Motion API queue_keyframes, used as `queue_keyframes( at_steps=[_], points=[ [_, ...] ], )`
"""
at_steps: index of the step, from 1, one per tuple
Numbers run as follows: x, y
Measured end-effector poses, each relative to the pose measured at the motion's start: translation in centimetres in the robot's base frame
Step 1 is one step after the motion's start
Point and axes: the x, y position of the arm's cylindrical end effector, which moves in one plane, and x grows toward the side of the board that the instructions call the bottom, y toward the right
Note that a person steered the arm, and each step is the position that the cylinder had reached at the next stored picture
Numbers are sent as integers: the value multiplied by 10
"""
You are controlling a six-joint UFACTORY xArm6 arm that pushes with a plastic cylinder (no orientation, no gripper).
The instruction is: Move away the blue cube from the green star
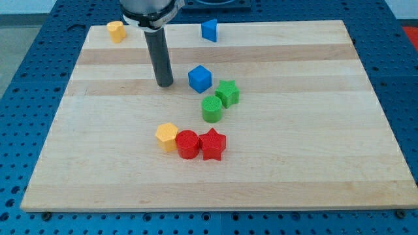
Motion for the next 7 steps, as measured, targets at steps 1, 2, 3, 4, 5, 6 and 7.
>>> queue_keyframes(
  at_steps=[1,2,3,4,5,6,7],
  points=[
    [14,17],
    [22,37],
    [4,75],
    [-21,114],
    [-37,142],
    [-19,128],
    [-2,73]
  ],
)
